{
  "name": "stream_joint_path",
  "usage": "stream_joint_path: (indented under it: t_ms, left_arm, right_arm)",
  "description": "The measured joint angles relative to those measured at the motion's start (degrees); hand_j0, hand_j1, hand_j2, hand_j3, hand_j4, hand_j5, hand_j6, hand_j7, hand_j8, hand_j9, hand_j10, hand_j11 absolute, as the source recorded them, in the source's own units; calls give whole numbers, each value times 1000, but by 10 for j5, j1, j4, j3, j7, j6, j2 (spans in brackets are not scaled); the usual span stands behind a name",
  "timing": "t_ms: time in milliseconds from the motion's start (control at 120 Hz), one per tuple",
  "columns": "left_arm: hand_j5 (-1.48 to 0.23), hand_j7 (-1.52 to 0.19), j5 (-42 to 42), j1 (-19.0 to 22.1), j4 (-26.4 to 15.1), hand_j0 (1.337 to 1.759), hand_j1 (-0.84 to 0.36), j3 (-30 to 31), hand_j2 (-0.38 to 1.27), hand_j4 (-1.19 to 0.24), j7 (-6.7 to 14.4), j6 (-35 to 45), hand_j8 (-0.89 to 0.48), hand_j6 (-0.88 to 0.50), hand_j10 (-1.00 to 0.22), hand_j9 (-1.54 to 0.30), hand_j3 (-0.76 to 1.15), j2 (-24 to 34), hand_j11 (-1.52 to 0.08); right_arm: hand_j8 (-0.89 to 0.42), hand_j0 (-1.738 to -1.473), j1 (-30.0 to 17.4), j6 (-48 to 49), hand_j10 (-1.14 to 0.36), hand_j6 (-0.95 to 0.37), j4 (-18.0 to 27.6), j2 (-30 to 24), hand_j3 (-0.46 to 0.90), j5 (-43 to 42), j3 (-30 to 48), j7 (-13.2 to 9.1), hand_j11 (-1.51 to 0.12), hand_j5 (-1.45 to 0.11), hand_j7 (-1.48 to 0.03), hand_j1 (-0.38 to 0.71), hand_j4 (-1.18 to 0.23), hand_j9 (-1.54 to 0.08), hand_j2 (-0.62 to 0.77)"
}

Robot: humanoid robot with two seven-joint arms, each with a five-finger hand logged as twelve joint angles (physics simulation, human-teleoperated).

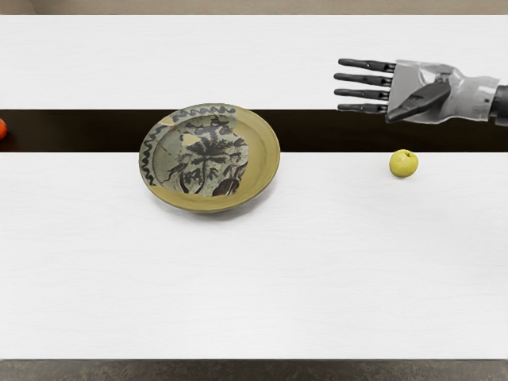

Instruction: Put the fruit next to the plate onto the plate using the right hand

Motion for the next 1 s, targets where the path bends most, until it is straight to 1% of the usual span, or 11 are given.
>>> stream_joint_path:
  t_ms: [267, 325, 458, 600, 700, 808, 892, 1000]
  left_arm:
    - [-303, -303, 0, 0, 0, 1658, 69, 0, 47, -233, 0, 0, -233, -233, -233, -303, 0, 0, -303]
    - [-303, -303, 0, 0, 0, 1658, 69, 0, 47, -233, 0, 0, -233, -233, -233, -303, 0, 0, -303]
    - [-303, -303, 0, 0, 0, 1658, 69, 0, 47, -233, 0, 0, -233, -233, -233, -303, 0, 0, -303]
    - [-303, -303, 0, 0, 0, 1658, 69, 0, 47, -233, 0, 0, -233, -233, -233, -303, 0, 0, -303]
    - [-303, -303, 0, 0, 0, 1658, 69, 0, 47, -233, 0, 0, -233, -233, -233, -303, 0, 0, -303]
    - [-303, -303, 0, 0, 0, 1658, 69, 0, 47, -233, 0, 0, -233, -233, -233, -303, 0, 0, -303]
    - [-303, -303, 0, 0, 0, 1658, 69, 0, 47, -233, 0, 0, -233, -233, -233, -303, 0, 0, -303]
    - [-303, -303, 0, 0, 0, 1658, 69, 0, 47, -233, 0, 0, -233, -233, -233, -303, 0, 0, -304]
  right_arm:
    - [-32, -1658, 3, 0, -33, -31, 2, 8, 0, -32, 6, 2, -45, -45, -45, -307, -32, -45, -7]
    - [-32, -1658, 9, 0, -33, -31, -2, 8, 0, -83, 12, 3, -46, -45, -46, -307, -33, -45, -7]
    - [-34, -1658, 43, 0, -34, -33, -12, 9, 0, -246, 30, 5, -46, -46, -47, -306, -34, -46, -7]
    - [-37, -1658, 65, 0, -37, -36, -10, 8, 0, -391, 39, 7, -49, -49, -49, -304, -37, -49, -7]
    - [-38, -1658, 69, 0, -38, -39, 12, 9, 0, -479, 41, 7, -50, -50, -50, -303, -39, -50, -7]
    - [-40, -1658, 70, -3, -40, -40, 52, 7, 0, -552, 34, 4, -51, -51, -51, -303, -40, -51, -7]
    - [-41, -1658, 70, -42, -40, -42, 83, 6, 0, -592, 13, 2, -51, -51, -51, -302, -41, -51, -7]
    - [-42, -1658, 71, -108, -41, -43, 112, 6, 0, -630, -21, -1, -52, -52, -52, -302, -42, -52, -7]
